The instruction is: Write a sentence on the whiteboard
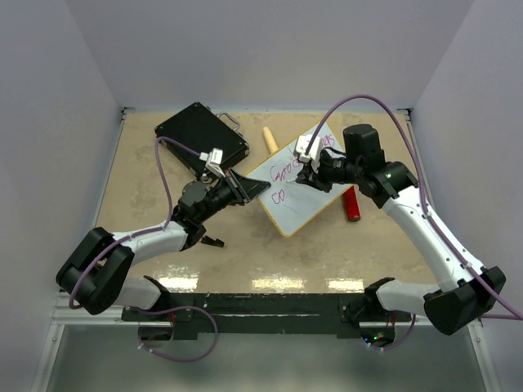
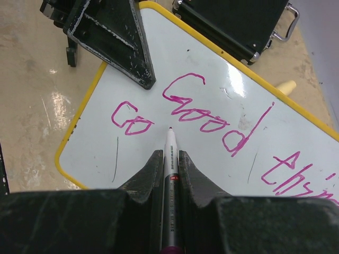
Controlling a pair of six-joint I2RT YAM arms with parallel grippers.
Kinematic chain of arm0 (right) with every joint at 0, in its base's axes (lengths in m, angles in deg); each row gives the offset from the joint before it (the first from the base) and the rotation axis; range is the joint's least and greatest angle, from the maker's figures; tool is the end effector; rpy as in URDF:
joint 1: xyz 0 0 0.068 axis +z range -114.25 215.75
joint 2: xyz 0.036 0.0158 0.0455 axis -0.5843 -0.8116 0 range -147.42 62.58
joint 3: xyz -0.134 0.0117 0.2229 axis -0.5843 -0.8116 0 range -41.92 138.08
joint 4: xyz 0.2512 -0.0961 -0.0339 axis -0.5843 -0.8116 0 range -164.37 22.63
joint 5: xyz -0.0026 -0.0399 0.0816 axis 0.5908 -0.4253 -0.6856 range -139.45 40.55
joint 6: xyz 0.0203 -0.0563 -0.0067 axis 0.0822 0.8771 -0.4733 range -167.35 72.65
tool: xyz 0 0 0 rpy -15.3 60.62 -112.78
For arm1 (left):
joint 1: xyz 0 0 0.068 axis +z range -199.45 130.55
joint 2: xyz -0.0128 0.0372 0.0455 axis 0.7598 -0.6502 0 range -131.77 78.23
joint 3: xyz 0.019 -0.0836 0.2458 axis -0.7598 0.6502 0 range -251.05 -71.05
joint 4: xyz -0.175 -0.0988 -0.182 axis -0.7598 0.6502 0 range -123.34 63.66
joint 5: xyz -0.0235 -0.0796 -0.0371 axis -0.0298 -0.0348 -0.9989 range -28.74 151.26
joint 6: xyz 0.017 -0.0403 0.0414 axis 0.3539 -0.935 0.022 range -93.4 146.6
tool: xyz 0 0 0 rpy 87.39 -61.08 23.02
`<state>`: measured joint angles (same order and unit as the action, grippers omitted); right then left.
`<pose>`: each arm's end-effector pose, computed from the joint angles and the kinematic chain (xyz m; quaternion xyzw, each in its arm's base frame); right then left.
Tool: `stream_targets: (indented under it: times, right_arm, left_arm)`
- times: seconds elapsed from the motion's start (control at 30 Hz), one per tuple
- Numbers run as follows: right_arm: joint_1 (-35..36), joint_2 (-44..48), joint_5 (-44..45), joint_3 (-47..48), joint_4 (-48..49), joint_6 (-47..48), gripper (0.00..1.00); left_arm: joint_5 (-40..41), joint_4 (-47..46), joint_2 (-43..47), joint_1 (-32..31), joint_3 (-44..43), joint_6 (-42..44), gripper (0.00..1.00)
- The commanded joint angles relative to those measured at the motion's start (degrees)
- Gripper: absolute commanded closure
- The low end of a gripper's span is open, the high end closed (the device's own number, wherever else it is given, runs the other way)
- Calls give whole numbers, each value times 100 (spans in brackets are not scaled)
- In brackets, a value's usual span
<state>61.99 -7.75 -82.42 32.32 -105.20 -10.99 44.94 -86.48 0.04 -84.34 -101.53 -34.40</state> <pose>0.2390 0.1448 0.3651 -0.5536 0.6539 0.2097 0.4711 0.2397 -0.1826 0.2219 -0.0481 0.6725 -0.6077 0.4196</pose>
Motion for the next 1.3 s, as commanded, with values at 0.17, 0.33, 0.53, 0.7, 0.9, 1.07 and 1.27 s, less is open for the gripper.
stream_targets:
  times: [0.17,0.33,0.53,0.7,0.9,1.07,1.27]
  right_arm:
    - [22,-87,-210,-58,91,-6,100]
    - [22,-69,-298,-155,-85,125,100]
    - [22,-87,-377,-243,-313,284,100]
    - [30,-87,-403,-234,-419,354,100]
    - [30,-166,-192,-41,-103,126,100]
    - [30,-271,-43,126,231,-129,100]
    - [22,-236,273,56,460,-340,100]
  left_arm:
    - [-73,-1102,287,35,-90,-176,100]
    - [-82,-1110,270,53,-116,-176,100]
    - [-100,-1128,278,79,-99,-185,100]
    - [-100,-1145,270,97,-90,-194,100]
    - [-135,-1189,234,97,-90,-229,100]
    - [-170,-1198,226,97,-81,-255,100]
    - [-196,-1216,226,97,-63,-247,100]
